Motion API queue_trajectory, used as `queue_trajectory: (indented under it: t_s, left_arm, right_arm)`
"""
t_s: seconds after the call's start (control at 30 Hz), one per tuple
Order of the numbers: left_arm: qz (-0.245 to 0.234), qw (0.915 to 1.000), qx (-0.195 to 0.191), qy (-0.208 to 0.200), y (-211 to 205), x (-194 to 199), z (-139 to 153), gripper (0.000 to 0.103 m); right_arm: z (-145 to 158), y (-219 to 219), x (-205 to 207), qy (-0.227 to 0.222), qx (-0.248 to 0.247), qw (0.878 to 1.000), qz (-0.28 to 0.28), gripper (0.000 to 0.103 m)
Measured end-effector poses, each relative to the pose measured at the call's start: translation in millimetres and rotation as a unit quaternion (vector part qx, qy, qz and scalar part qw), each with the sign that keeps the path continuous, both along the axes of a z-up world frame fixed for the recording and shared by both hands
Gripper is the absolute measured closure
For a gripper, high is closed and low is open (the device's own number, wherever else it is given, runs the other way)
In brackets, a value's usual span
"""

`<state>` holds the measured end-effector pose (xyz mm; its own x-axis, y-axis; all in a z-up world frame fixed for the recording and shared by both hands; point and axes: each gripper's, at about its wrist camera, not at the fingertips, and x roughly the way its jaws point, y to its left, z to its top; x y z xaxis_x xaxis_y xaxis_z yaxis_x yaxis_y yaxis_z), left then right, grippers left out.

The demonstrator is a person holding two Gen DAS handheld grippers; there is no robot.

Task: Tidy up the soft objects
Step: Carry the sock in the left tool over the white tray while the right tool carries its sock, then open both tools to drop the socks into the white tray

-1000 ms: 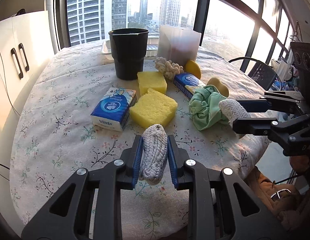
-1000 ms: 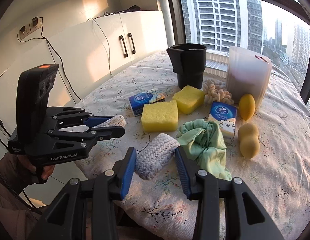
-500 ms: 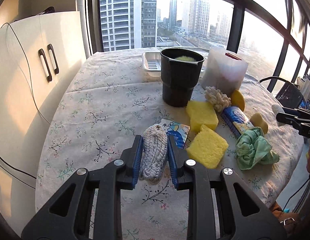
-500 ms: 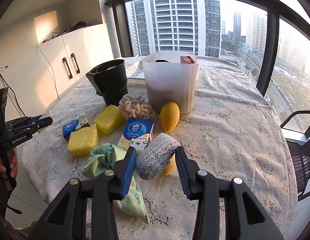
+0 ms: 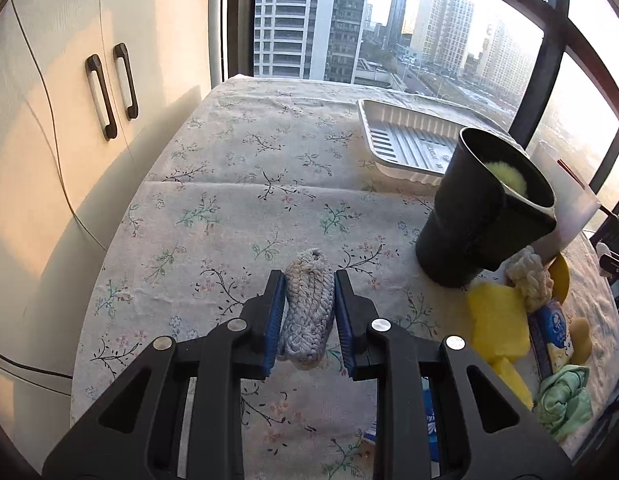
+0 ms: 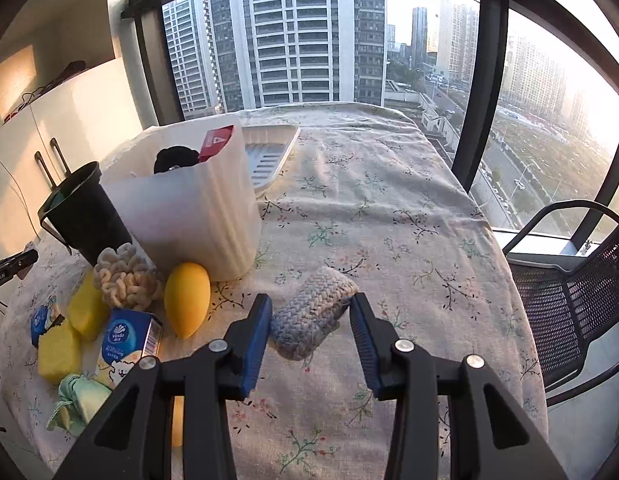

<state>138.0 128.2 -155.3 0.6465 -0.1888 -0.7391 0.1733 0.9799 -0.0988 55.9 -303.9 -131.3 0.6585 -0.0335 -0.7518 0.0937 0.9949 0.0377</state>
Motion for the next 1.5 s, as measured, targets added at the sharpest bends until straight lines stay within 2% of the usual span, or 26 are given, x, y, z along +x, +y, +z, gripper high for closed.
queue_trajectory:
  t_s: [0.27,0.43,0.53,0.67,0.8,0.93,1.07,1.17,1.3,1.5]
  left_arm:
    - [0.019,0.9998,-0.003,-0.002,6,79,-4,0.08]
    - [0.005,0.9998,0.02,-0.002,-5,128,-4,0.08]
    - [-0.015,0.9998,0.012,0.004,-17,156,-2,0.08]
    - [-0.06,0.9979,0.021,-0.004,-50,187,7,0.08]
    - [-0.123,0.9918,0.037,-0.002,-86,211,15,0.08]
    - [-0.178,0.9837,0.016,0.021,-114,228,18,0.08]
    - [-0.205,0.9781,0.009,0.035,-138,240,20,0.08]
    - [-0.229,0.9718,0.032,0.045,-159,244,14,0.08]
    - [-0.254,0.9611,0.078,0.076,-184,250,-8,0.08]
    - [-0.254,0.9572,0.098,0.098,-196,250,-30,0.08]
  right_arm:
    - [0,-39,68,0.002,-0.007,1.0,-0.016,0.06]
    - [1,-57,117,0.007,-0.007,1.0,-0.015,0.06]
    - [3,-63,149,0.01,0.01,1.0,-0.005,0.059]
    - [11,-53,194,0.016,0.03,0.999,0.024,0.059]
    - [17,-26,239,0.024,0.017,0.997,0.072,0.059]
    - [17,6,276,0.047,0.012,0.991,0.123,0.059]
    - [7,34,303,0.079,-0.001,0.982,0.17,0.059]
    - [-4,50,316,0.108,-0.01,0.975,0.193,0.059]
    - [-21,66,329,0.147,-0.031,0.965,0.213,0.059]
    - [-35,71,337,0.171,-0.033,0.961,0.214,0.059]
